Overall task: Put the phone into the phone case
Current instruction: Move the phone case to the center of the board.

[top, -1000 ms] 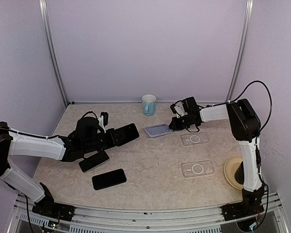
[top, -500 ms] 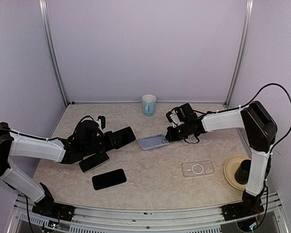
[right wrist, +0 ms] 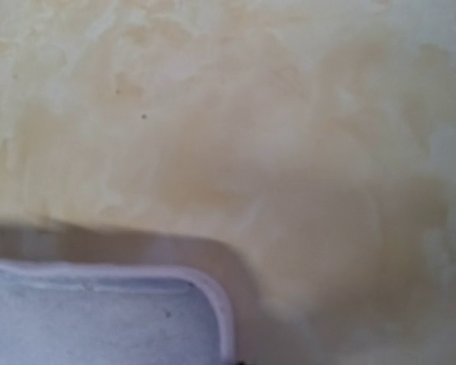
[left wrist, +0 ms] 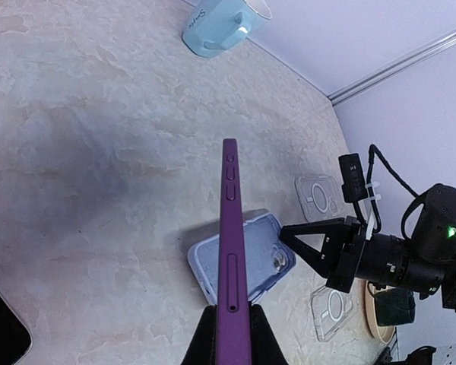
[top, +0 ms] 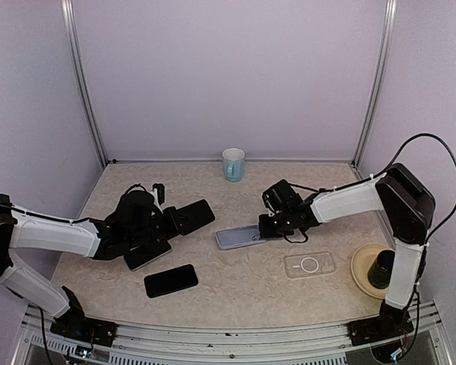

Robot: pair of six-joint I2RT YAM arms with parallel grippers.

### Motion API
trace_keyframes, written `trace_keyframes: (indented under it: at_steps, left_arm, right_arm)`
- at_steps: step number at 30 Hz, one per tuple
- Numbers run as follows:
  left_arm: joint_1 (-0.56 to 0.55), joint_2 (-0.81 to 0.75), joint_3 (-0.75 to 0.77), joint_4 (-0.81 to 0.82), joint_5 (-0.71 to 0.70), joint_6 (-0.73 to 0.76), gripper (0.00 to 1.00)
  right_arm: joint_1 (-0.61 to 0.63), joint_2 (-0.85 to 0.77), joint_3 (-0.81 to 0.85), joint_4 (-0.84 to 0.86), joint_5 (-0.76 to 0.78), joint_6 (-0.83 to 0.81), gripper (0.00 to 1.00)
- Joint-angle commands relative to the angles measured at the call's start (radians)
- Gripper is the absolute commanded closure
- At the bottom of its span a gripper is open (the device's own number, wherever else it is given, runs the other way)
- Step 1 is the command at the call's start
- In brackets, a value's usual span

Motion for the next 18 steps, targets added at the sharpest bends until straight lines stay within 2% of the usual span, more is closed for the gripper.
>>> trace_keyframes:
  at_steps: [1,4,12,14,18]
  left_arm:
    - [-0.015,-0.017,0.003,0.07,-0.017,-0.017,1.0]
    - [-0.023,-0.008,0.003,0.076,-0.018,-0.019,1.0]
    - [-0.04,0.012,0.018,0.09,0.0,-0.031,1.0]
    - [-0.046,0.022,0.031,0.094,0.014,-0.035,1.0]
    - [-0.052,0.055,0.068,0.099,0.053,-0.039,1.0]
  right_arm:
    - [0.022,-0.038,-0.013,0.004,0.024,0.055,0.97]
    - [0.022,-0.049,-0.016,0.007,-0.019,0.057,0.89]
    - [0.018,-0.124,-0.035,0.013,-0.104,0.048,0.76]
    - [0.008,-0.159,-0.05,0.021,-0.131,0.044,0.69]
    - [-0.023,-0.223,-0.076,0.027,-0.191,0.024,0.46]
